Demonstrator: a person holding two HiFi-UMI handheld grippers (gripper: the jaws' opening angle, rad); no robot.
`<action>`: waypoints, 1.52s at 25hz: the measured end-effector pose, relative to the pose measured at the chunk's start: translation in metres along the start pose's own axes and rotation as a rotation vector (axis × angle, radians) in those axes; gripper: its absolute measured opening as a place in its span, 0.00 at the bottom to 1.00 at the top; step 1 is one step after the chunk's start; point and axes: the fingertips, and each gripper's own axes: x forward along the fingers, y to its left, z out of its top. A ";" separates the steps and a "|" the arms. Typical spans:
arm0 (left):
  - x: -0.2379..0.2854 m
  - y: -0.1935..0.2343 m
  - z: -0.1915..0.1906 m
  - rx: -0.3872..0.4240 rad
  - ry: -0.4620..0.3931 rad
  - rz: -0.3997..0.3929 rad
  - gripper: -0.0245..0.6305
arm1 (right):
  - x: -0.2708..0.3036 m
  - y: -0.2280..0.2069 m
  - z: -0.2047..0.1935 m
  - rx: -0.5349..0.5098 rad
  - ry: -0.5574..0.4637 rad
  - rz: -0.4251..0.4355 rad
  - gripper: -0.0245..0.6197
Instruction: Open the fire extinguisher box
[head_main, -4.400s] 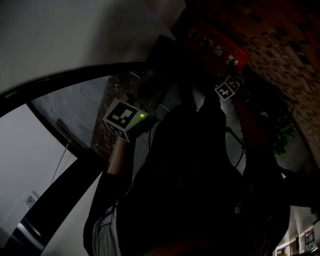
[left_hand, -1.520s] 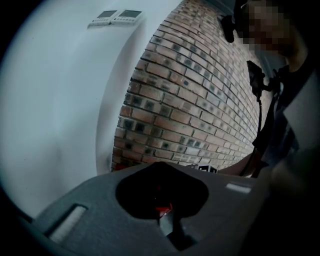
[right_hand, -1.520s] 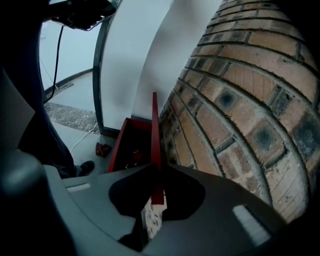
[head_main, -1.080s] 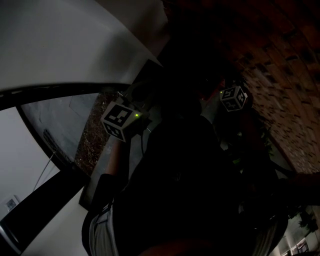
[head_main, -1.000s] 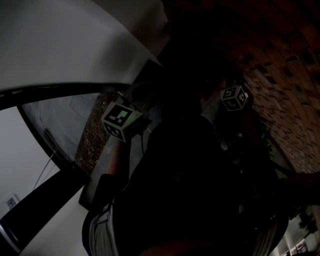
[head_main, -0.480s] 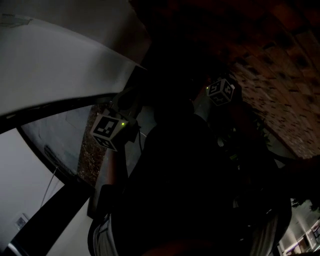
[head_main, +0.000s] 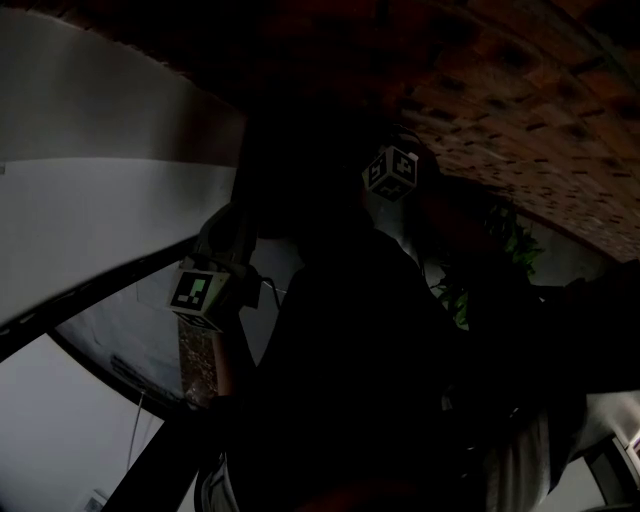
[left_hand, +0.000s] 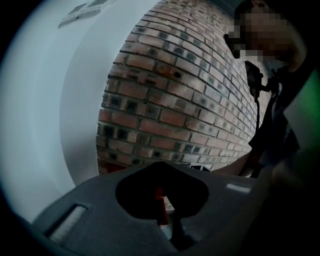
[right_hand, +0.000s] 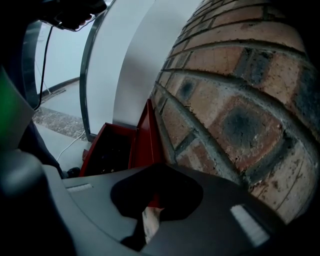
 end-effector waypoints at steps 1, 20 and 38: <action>0.000 -0.001 0.001 0.002 -0.001 0.002 0.04 | 0.000 0.000 0.001 0.002 -0.003 0.003 0.02; -0.009 0.002 0.000 -0.023 -0.044 0.088 0.04 | -0.006 0.004 0.006 0.018 -0.031 0.102 0.09; -0.038 0.014 -0.009 -0.077 -0.067 0.233 0.04 | -0.071 -0.005 0.119 0.108 -0.415 0.258 0.04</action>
